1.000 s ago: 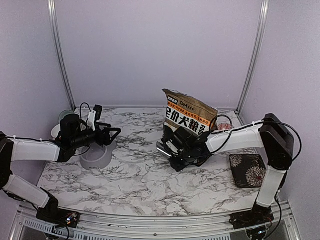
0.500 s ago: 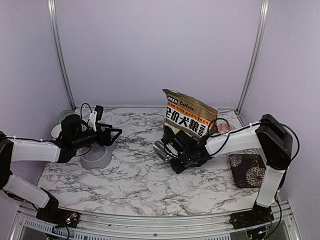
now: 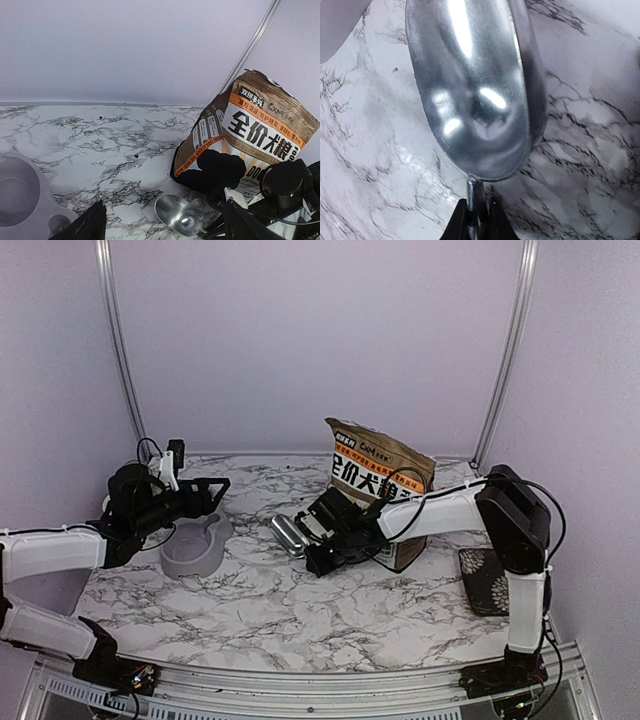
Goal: Serve the pet food
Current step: Place the spatula at the center of the board, then move the pet food bowl to the center of the board.
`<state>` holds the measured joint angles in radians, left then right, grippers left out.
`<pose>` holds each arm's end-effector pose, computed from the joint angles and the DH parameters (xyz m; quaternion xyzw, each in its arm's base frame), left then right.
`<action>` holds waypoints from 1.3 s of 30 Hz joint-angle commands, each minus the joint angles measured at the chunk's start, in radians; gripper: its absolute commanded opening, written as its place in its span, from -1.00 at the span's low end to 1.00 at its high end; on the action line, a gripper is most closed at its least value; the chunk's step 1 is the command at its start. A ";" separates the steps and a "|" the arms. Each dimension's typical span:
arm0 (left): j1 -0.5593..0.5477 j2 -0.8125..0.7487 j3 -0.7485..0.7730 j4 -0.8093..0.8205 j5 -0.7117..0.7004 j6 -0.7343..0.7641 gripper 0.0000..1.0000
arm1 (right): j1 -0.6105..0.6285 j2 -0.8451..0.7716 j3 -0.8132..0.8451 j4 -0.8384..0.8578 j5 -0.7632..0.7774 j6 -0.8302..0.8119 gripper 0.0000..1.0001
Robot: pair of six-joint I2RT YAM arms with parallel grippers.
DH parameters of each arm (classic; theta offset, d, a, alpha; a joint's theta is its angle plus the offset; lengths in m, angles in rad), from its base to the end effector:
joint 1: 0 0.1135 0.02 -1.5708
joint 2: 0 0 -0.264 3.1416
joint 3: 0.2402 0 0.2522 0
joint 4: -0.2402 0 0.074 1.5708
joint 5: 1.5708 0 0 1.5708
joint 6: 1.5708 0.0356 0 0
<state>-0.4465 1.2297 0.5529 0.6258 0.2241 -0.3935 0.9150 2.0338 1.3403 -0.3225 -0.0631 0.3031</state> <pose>0.2390 -0.1232 0.2501 0.0961 0.7181 -0.3531 0.5920 0.2558 0.3361 0.1462 -0.2978 0.9141 0.1815 0.2071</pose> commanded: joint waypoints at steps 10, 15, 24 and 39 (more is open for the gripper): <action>-0.031 -0.024 0.126 -0.690 -0.543 -0.186 0.58 | 0.009 0.162 0.255 0.068 -0.175 0.169 -0.94; -0.066 0.040 0.123 -0.730 -0.448 -0.173 0.56 | 0.009 0.203 0.307 0.068 -0.188 0.171 -0.91; -0.116 0.196 0.175 -0.761 -0.468 -0.176 0.49 | 0.008 0.212 0.292 0.082 -0.198 0.161 -0.70; -0.150 0.401 0.280 -0.778 -0.579 -0.125 0.20 | -0.002 0.156 0.240 0.092 -0.209 0.131 -0.59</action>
<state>-0.5873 1.5951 0.8009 -0.1162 -0.3000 -0.5411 0.9161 2.2345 1.5959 -0.2546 -0.2619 0.4522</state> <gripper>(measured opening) 0.637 0.199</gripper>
